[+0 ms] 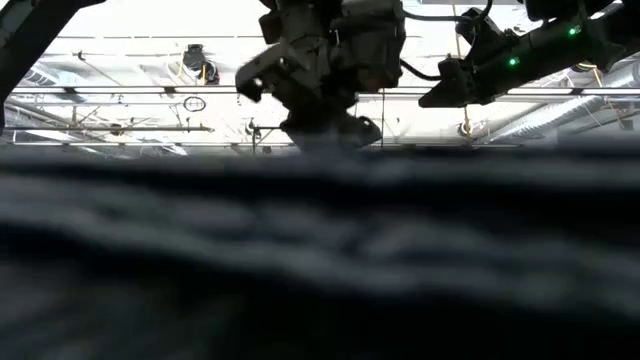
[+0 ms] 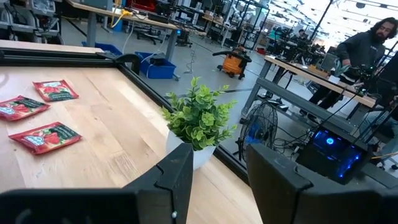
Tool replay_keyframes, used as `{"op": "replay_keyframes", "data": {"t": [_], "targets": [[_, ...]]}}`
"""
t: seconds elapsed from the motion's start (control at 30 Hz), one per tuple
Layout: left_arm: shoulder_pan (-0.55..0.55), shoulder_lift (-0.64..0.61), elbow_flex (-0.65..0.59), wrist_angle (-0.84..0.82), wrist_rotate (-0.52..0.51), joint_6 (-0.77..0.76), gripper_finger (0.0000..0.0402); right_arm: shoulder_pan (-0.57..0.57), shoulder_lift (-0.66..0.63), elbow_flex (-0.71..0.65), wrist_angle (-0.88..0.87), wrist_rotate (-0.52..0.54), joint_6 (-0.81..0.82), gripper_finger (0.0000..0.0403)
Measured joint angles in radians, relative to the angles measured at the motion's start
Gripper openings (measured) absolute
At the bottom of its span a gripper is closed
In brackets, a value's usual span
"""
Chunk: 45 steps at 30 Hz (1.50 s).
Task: Pick & Place Tea
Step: Put the red tea bag into the middle slot of the wooden organizer
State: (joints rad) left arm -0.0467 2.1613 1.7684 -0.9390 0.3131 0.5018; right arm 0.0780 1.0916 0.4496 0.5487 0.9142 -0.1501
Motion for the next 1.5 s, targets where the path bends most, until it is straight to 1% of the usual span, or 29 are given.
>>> {"op": "replay_keyframes", "data": {"t": [0.07,0.17,0.33,0.43,0.5,0.6,0.73,1.07,1.33,1.43,1.5], "targets": [[-0.001,0.0,0.005,-0.001,0.013,0.002,0.0003,0.0,0.0,0.0,0.0,0.0,0.0,0.0134],[-0.001,0.0,0.008,-0.001,-0.014,-0.004,0.0006,0.0,0.0,0.0,0.0,0.0,0.0,0.0134],[0.0,-0.013,0.009,-0.012,-0.154,-0.009,0.0004,0.0,0.0,0.0,-0.004,0.0,0.0,0.0134],[0.011,-0.019,0.01,-0.03,-0.188,-0.025,0.0007,0.0,0.0,0.001,-0.004,0.0,-0.001,0.0134],[0.021,-0.016,0.005,-0.035,-0.191,-0.026,0.0009,0.0,0.0,0.001,-0.004,0.0,0.0,0.0134],[0.037,-0.016,-0.021,0.007,-0.191,-0.026,0.0003,0.0,0.0,0.001,-0.006,0.0,0.0,0.0134],[0.047,-0.015,-0.039,0.023,-0.16,-0.029,0.0004,0.0,0.0,0.001,-0.008,0.0,0.0,0.0134],[0.047,-0.016,-0.111,0.089,-0.146,-0.031,0.0002,0.0,0.0,0.001,-0.008,0.0,0.0,0.0134],[0.047,0.005,-0.138,0.14,-0.135,-0.059,0.0002,-0.007,0.0,0.001,-0.008,-0.002,0.0,0.0134],[0.048,0.022,-0.136,0.165,-0.149,-0.079,0.0002,-0.014,0.0,0.001,-0.011,-0.001,0.005,0.0134],[0.045,0.023,-0.136,0.172,-0.178,-0.103,0.0002,-0.014,0.0,0.001,-0.01,-0.002,0.007,0.0134]]}}
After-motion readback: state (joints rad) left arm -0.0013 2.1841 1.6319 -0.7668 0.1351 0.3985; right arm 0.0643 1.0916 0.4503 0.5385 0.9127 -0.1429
